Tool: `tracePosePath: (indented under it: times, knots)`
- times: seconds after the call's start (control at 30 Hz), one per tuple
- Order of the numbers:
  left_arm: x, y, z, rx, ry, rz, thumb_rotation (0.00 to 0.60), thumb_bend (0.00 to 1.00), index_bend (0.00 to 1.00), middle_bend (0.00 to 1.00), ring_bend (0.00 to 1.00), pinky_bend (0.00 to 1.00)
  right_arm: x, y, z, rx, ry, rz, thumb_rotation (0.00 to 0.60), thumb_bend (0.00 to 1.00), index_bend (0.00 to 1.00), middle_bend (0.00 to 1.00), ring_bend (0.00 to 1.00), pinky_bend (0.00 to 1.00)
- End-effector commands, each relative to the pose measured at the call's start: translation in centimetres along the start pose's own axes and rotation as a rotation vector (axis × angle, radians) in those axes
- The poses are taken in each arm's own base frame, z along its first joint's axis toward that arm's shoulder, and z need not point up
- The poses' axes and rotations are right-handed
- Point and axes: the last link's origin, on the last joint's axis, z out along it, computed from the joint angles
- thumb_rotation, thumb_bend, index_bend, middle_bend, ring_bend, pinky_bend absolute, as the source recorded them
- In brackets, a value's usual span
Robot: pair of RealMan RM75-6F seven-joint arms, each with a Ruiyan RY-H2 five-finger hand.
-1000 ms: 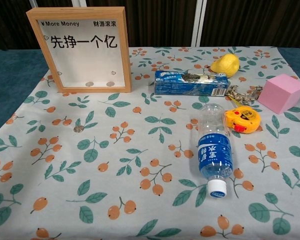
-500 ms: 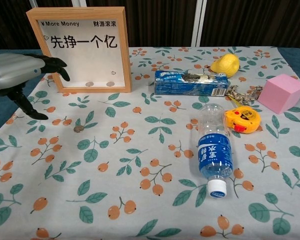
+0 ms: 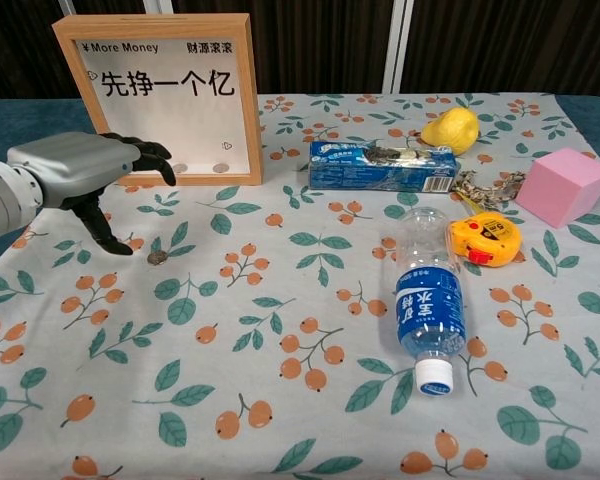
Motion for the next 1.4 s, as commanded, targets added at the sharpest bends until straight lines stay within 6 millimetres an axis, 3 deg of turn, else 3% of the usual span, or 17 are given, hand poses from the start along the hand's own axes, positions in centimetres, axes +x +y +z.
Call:
tracePosePath:
  times: [0.03, 0.63, 1.4]
  knots:
    - [-0.2, 0.3, 0.2, -0.006, -0.002, 0.003, 0.600, 0.10, 0.24, 0.05, 0.00, 0.04, 0.0, 0.0, 0.0, -0.001, -0.001, 0.000, 0.600, 0.24, 0.01, 0.00, 0.00, 0.00]
    - [-0.9, 1.4, 1.6, -0.026, 0.008, -0.002, 0.600, 0.10, 0.24, 0.05, 0.00, 0.04, -0.3, 0.0, 0.1, -0.004, -0.010, 0.000, 0.600, 0.24, 0.01, 0.00, 0.00, 0.00]
    - [-1.6, 1.1, 2.0, -0.023, -0.014, 0.004, 0.600, 0.10, 0.26, 0.05, 0.00, 0.02, -0.4, -0.1, 0.1, -0.011, -0.016, -0.005, 0.600, 0.24, 0.01, 0.00, 0.00, 0.00]
